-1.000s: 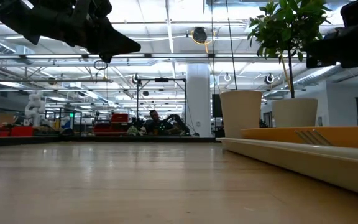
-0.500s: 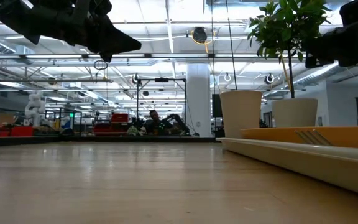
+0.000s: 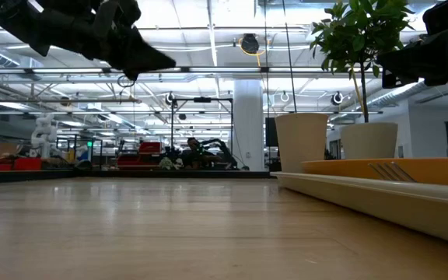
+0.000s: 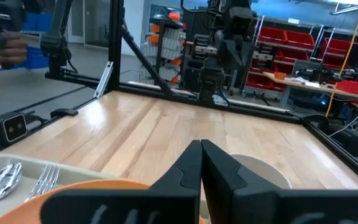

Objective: Pick and place plate/cup/fork/spoon on tray
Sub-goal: Return to Home Position

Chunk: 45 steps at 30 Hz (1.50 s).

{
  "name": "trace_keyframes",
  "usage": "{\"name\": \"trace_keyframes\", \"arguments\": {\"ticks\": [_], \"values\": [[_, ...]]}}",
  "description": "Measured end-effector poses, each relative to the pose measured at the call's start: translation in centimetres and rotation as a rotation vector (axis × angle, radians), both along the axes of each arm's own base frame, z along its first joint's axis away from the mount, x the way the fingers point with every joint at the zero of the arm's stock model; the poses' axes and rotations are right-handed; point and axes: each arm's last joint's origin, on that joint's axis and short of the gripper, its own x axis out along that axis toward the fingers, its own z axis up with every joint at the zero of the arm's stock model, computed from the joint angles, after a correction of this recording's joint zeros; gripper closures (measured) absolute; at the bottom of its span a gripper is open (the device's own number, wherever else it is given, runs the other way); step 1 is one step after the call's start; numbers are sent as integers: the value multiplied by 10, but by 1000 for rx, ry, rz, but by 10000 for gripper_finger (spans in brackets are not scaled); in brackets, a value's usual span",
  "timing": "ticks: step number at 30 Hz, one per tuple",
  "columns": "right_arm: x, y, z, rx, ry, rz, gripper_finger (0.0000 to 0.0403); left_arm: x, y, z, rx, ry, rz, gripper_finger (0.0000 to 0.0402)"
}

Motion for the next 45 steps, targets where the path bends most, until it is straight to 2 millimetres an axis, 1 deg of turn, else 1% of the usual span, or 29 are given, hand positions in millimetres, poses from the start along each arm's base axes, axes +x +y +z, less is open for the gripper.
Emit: {"name": "trace_keyframes", "arguments": {"ticks": [2, 5, 8, 11, 14, 17, 26, 35, 45], "values": [[0, 0, 0, 0, 1, 0, 403, -2, 4, -4, -8, 35, 32, 383], [0, 0, 0, 0, -1, 2, 403, -8, 10, -15, -19, 42, 66, 383], [0, 0, 1, -1, -10, 1, 403, -20, 15, -31, -37, 35, 96, 392], [0, 0, 1, -1, -11, 0, 403, -32, 17, -40, -54, 15, 69, 397], [0, 0, 1, -1, -11, 0, 403, -42, 16, -47, -69, 13, 51, 393], [0, 0, 1, -1, -12, 0, 403, -51, 14, -50, -76, -7, 48, 398], [0, 0, 1, -1, -13, 0, 403, -76, 1, -68, -106, -45, 43, 397], [0, 0, 1, -1, -13, 0, 403, -87, -10, -71, -107, -96, -24, 399], [0, 0, 1, -1, -13, 0, 403, -88, -18, -70, -98, -99, -94, 398]]}}
